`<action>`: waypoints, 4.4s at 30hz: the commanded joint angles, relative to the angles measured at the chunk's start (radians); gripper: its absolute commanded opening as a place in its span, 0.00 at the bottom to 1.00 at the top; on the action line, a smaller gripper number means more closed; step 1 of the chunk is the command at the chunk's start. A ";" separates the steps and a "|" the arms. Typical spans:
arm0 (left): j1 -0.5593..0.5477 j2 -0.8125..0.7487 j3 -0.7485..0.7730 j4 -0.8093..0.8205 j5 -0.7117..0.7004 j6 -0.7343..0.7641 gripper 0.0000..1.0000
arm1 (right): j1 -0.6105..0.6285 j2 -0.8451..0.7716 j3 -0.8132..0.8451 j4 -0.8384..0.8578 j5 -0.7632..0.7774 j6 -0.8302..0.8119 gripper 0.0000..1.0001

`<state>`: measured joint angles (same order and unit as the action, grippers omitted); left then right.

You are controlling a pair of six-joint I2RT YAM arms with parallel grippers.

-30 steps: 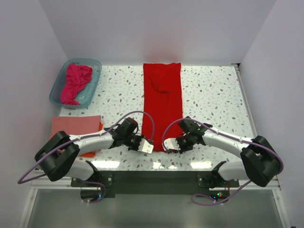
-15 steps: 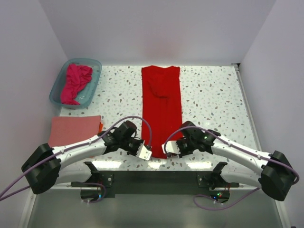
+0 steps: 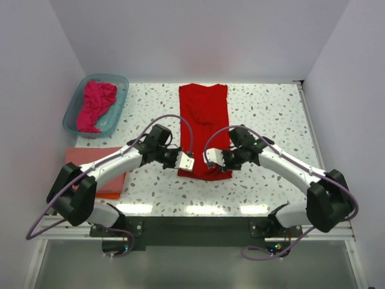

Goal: Fold and stack the t-shirts
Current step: Fold the tshirt

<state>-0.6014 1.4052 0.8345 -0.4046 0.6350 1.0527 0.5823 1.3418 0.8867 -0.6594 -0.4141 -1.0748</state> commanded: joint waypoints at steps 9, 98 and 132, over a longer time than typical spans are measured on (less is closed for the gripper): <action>0.143 0.303 0.305 0.050 0.038 0.110 0.00 | -0.182 0.296 0.299 0.047 -0.121 -0.241 0.00; 0.327 0.559 0.652 0.259 -0.011 -0.283 0.60 | -0.426 0.697 0.887 -0.106 -0.166 -0.200 0.56; 0.134 0.545 0.361 0.173 -0.098 0.042 0.27 | -0.302 0.556 0.313 0.058 -0.025 -0.449 0.24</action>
<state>-0.4652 1.9560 1.1969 -0.1856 0.5488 1.0126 0.2680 1.9190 1.2629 -0.6521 -0.4843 -1.4967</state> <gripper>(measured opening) 0.324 0.318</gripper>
